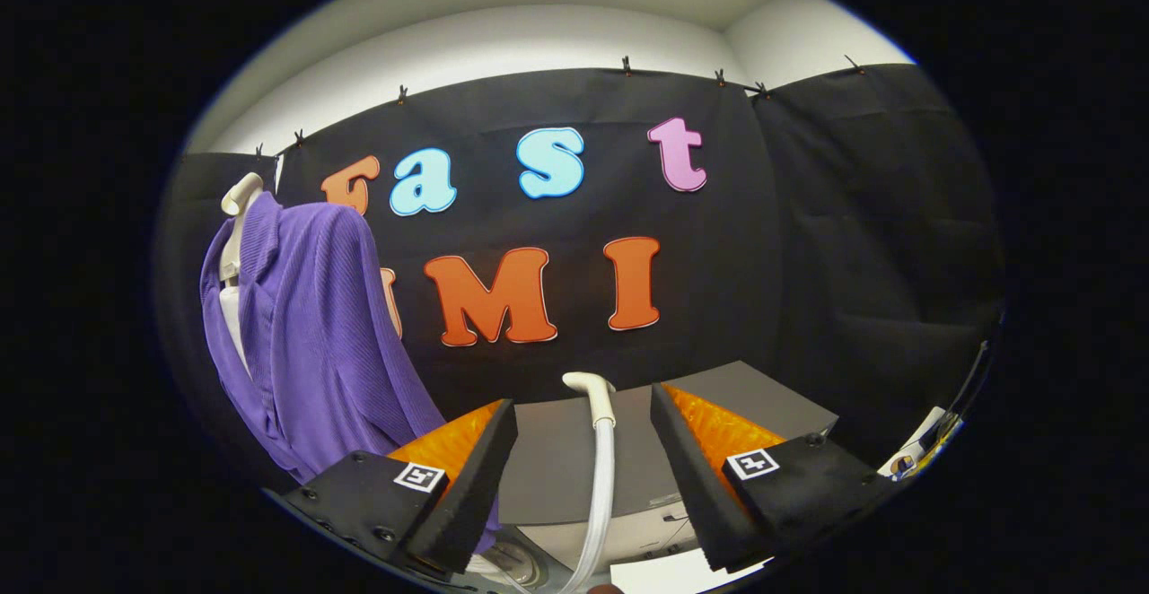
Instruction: Iron the clothes twice with a garment steamer, once on the left side and once on the right side.
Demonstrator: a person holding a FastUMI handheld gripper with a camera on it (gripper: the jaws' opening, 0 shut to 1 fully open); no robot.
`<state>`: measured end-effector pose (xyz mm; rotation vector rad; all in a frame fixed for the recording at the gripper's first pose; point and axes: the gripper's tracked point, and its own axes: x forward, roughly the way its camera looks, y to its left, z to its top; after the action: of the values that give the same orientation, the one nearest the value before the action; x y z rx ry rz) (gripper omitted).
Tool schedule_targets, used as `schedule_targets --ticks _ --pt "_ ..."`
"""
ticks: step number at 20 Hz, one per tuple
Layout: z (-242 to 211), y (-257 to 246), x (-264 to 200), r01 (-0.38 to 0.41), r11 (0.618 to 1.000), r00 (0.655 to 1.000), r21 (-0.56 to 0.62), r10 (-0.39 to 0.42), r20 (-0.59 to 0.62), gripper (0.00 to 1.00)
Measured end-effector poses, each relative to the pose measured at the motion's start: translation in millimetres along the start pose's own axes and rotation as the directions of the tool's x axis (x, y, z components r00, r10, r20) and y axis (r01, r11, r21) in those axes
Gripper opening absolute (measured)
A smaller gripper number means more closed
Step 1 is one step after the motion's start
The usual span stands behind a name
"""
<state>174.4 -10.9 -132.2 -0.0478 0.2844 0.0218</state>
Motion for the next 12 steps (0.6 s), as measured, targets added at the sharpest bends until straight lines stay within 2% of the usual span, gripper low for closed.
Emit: schedule_targets --ticks 8,12 --pt "-58.8 -16.4 113.8 0.005 0.996 0.984 -0.084 -0.020 -0.177 0.99" --pt "-77.6 -23.9 174.9 0.007 0.997 0.969 -0.076 -0.026 -0.247 0.99"
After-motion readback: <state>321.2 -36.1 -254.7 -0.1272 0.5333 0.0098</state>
